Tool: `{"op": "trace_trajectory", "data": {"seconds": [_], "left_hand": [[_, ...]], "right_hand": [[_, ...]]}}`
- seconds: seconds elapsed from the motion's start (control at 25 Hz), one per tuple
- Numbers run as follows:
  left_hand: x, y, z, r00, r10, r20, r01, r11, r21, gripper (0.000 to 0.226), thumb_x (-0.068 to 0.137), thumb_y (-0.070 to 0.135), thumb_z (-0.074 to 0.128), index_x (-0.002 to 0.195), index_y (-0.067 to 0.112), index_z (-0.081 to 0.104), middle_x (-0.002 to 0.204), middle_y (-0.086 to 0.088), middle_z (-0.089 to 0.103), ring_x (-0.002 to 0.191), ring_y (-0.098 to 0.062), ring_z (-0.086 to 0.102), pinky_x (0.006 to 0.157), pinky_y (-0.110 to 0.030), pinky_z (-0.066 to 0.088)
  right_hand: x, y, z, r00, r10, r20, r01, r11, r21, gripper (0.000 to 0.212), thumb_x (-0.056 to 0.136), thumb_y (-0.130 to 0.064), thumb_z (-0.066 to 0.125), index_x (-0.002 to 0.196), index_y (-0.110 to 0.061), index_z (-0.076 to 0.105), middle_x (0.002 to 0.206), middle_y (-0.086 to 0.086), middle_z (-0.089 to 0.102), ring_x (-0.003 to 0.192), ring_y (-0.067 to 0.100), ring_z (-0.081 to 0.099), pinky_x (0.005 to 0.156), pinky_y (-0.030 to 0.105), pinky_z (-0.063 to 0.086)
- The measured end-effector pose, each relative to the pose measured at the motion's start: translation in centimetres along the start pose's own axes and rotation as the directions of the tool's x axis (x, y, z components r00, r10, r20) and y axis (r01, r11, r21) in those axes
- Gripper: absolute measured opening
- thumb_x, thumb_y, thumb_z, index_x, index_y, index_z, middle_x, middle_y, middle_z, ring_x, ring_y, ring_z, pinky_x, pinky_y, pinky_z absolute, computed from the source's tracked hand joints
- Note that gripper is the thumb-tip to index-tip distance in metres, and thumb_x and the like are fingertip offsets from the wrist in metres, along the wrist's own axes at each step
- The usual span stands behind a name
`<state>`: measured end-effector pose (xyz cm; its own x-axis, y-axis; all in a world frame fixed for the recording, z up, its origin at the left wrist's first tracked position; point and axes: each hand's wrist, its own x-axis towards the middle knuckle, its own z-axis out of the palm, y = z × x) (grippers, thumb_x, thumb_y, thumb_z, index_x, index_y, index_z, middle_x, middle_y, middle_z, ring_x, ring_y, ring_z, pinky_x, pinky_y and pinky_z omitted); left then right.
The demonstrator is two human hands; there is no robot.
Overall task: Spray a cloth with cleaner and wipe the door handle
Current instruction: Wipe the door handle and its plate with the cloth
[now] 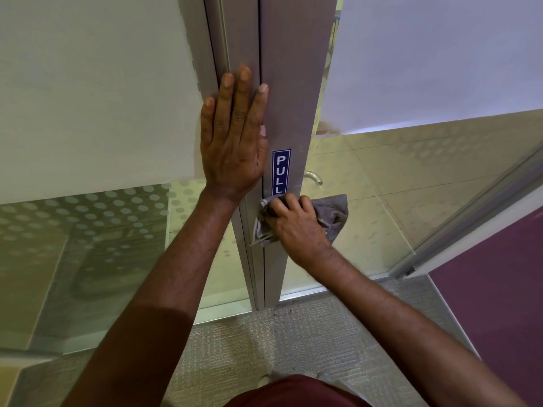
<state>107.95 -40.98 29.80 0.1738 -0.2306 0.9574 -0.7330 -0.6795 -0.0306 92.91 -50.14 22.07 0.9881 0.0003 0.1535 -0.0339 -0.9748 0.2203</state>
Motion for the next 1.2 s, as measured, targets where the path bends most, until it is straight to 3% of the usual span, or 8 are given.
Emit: {"op": "trace_trajectory", "data": {"seconds": [0.12,0.28,0.56,0.72,0.84,0.92,1.04,1.2], "left_hand": [[0.0,0.0,-0.1,1.0,0.008,-0.005,-0.008,1.0,0.004,0.053,0.108,0.019,0.048,0.16,0.013,0.04,0.162,-0.019,0.045,0.155,-0.034,0.026,0.135,-0.037,0.0],[-0.1,0.0,0.1,1.0,0.009,-0.009,-0.009,1.0,-0.004,0.054,0.107,0.018,0.051,0.159,0.012,0.041,0.162,-0.02,0.046,0.155,-0.034,0.027,0.135,-0.037,0.0],[0.0,-0.1,0.0,1.0,0.009,-0.004,-0.009,1.0,-0.003,0.055,0.106,0.018,0.052,0.159,0.011,0.041,0.161,-0.021,0.047,0.153,-0.036,0.03,0.135,-0.037,-0.001],[0.1,0.1,-0.2,1.0,0.012,-0.002,-0.012,1.0,-0.016,0.054,0.106,0.019,0.051,0.159,0.012,0.042,0.162,-0.02,0.046,0.155,-0.035,0.028,0.135,-0.037,0.0],[0.1,-0.1,-0.2,1.0,0.022,0.007,-0.022,1.0,-0.014,0.054,0.107,0.02,0.05,0.16,0.012,0.042,0.163,-0.019,0.046,0.155,-0.034,0.028,0.135,-0.038,0.0],[0.1,-0.2,0.0,1.0,0.019,0.005,-0.019,1.0,-0.016,0.054,0.107,0.021,0.049,0.16,0.013,0.041,0.163,-0.018,0.045,0.157,-0.033,0.025,0.135,-0.038,0.0],[0.0,-0.2,0.1,1.0,0.013,0.016,-0.013,1.0,-0.023,0.054,0.108,0.022,0.049,0.16,0.013,0.041,0.165,-0.016,0.04,0.167,-0.02,0.005,0.135,-0.038,0.0],[-0.1,-0.4,0.3,1.0,0.0,0.017,0.001,1.0,-0.027,0.054,0.108,0.023,0.048,0.161,0.013,0.04,0.165,-0.016,0.037,0.166,-0.017,0.0,0.134,-0.039,0.0]], "right_hand": [[-1.1,1.2,0.0,0.986,0.165,-0.036,-0.158,0.978,0.136,0.07,0.087,-0.041,0.065,0.152,-0.026,0.047,0.15,0.007,0.046,0.136,0.034,0.043,0.106,0.049,0.036],[-1.9,0.5,1.1,0.935,0.352,0.033,-0.349,0.902,0.256,0.082,0.09,-0.022,0.069,0.162,-0.025,0.03,0.158,0.012,0.04,0.139,0.034,0.041,0.112,0.055,0.03],[-0.3,0.4,1.0,0.892,0.441,0.098,-0.448,0.833,0.326,0.038,0.094,-0.02,0.064,0.129,-0.019,0.051,0.122,0.006,0.066,0.115,0.029,0.06,0.098,0.045,0.037],[0.4,2.8,-0.5,0.909,0.355,0.216,-0.409,0.859,0.307,0.032,0.099,-0.028,0.062,0.129,-0.02,0.056,0.119,0.007,0.071,0.113,0.028,0.057,0.094,0.043,0.041],[-0.7,3.0,-1.5,0.924,0.379,0.047,-0.371,0.864,0.34,0.041,0.094,-0.028,0.068,0.133,-0.026,0.056,0.121,0.005,0.072,0.112,0.029,0.057,0.089,0.043,0.041],[-1.3,1.5,-1.2,0.94,0.34,-0.003,-0.326,0.903,0.279,0.058,0.092,-0.026,0.067,0.146,-0.028,0.046,0.137,0.008,0.063,0.122,0.032,0.054,0.096,0.047,0.041],[-2.3,-1.4,0.8,0.939,0.311,0.145,-0.327,0.938,0.112,0.087,0.096,-0.028,0.064,0.164,-0.021,0.01,0.164,0.019,0.031,0.147,0.04,0.032,0.115,0.058,0.032],[-3.2,-2.3,2.7,0.948,0.273,0.163,-0.278,0.961,0.005,0.095,0.099,-0.031,0.06,0.166,-0.021,-0.007,0.171,0.024,0.008,0.157,0.046,0.011,0.12,0.062,0.023]]}}
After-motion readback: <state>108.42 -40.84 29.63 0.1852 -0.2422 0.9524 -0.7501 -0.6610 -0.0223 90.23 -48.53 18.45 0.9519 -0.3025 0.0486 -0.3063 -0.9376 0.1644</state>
